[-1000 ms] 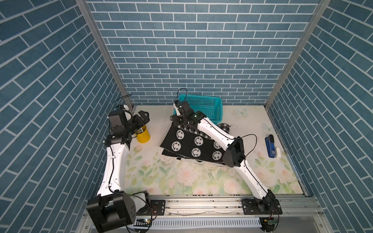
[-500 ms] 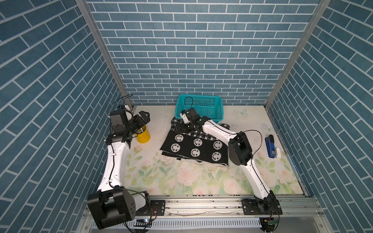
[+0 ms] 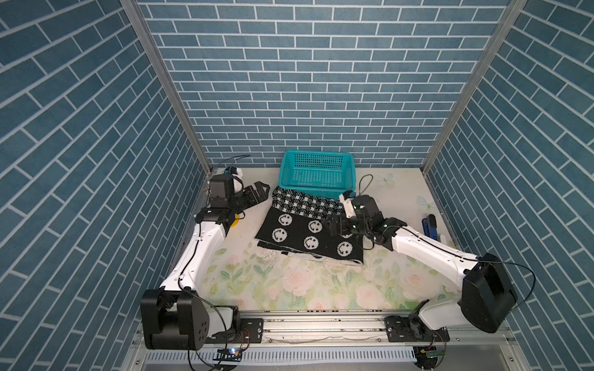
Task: Roll up the scarf and place it into the basket
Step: Fold the scarf at the center of the board.
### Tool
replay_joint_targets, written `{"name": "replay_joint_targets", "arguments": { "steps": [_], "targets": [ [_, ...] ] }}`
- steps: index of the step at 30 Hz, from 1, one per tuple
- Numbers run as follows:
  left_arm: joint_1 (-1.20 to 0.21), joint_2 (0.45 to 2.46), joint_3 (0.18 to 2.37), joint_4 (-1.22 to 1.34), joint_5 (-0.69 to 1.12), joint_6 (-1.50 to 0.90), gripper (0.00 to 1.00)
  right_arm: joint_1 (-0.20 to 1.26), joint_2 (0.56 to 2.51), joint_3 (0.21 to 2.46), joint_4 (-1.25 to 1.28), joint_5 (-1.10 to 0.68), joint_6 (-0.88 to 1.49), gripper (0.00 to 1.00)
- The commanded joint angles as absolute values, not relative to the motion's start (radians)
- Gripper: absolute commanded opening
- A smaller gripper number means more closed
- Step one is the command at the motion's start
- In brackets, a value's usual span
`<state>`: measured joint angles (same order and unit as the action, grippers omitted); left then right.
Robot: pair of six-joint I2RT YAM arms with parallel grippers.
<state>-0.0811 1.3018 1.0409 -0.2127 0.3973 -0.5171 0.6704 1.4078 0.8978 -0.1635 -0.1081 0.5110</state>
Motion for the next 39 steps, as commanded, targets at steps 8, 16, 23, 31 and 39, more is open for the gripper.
{"name": "replay_joint_targets", "arguments": {
  "steps": [8,16,23,31,39],
  "targets": [
    [-0.317,1.532,0.978,-0.060,0.315,-0.587,1.00,0.564,1.291,0.669,-0.076,-0.070,0.587,0.99],
    [-0.339,1.791,1.019,0.022,0.293,-0.638,1.00,0.532,1.348,0.585,-0.026,-0.111,0.603,0.99],
    [-0.343,1.784,0.919,-0.084,0.155,-0.713,0.99,0.531,1.246,0.578,-0.089,-0.081,0.582,1.00],
    [-0.459,1.599,0.702,-0.377,-0.139,-0.880,1.00,0.519,1.168,0.596,-0.182,-0.038,0.539,1.00],
    [-0.502,1.355,0.769,-0.356,-0.113,-0.869,1.00,0.483,1.169,0.505,-0.068,-0.163,0.534,1.00]
  ]
}}
